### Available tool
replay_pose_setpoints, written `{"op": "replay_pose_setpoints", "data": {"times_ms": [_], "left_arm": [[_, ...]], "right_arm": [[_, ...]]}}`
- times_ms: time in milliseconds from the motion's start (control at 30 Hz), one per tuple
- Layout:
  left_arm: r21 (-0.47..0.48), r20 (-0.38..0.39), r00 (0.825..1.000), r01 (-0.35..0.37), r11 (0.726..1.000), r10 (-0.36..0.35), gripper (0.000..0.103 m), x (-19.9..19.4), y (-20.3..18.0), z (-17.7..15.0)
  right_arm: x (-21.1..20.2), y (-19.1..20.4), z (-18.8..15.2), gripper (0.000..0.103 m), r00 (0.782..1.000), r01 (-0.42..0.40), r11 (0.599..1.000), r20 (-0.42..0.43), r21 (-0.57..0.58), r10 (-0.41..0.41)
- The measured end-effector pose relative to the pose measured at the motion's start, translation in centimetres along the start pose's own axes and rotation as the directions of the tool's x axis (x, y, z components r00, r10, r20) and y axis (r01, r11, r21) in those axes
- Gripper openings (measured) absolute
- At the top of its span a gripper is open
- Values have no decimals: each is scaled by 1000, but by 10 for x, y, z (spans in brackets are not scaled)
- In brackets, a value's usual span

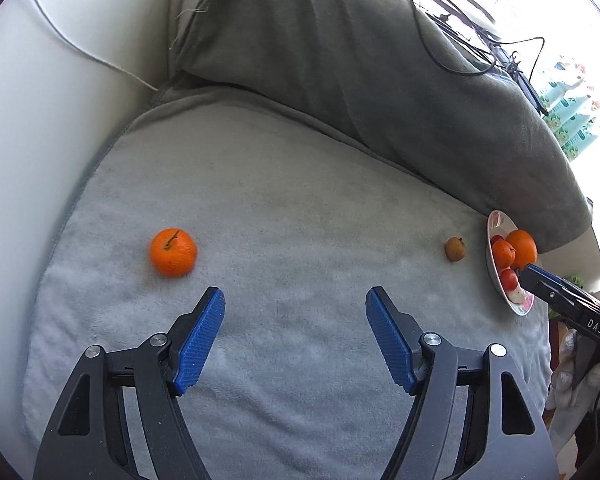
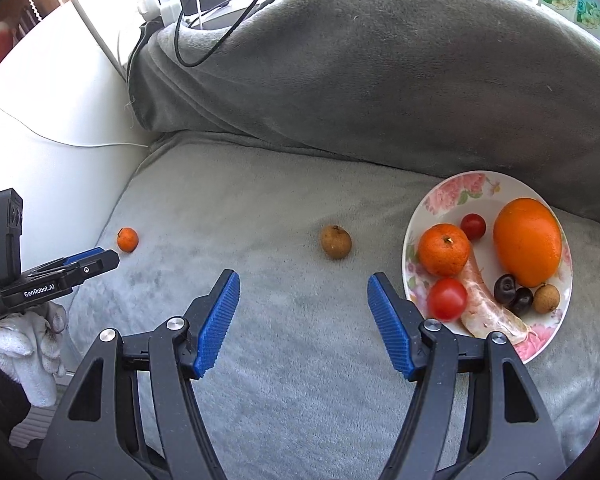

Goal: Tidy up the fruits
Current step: 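Move the left gripper to the loose tangerine while the right gripper approaches the brown fruit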

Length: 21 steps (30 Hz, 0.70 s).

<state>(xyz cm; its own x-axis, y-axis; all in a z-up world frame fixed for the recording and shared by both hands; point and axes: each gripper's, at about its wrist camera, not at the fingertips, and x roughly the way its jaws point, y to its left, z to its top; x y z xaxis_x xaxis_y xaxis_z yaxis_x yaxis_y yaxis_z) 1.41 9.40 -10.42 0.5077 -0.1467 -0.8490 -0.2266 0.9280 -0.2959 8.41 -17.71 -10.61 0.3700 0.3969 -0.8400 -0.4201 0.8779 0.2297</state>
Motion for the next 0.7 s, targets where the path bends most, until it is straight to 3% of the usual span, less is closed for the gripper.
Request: {"op": "replay_pose_setpoints", "data": {"times_ms": [367,500,700], "left_arm": [[-107,-8,999,-38,994,37,71,7,46,0],[-128,-11,999,-38,991,37,70,11,53,2],[-149,-17,999,-42,988,40,65,20,63,9]], "right_arm": [[38,-2,20,69,998,13,999,-62,-35,-15],[56,-5,25,58,994,27,998,-106,-54,-33],[76,-6,31,58,988,48,995,-140,-86,-60]]}}
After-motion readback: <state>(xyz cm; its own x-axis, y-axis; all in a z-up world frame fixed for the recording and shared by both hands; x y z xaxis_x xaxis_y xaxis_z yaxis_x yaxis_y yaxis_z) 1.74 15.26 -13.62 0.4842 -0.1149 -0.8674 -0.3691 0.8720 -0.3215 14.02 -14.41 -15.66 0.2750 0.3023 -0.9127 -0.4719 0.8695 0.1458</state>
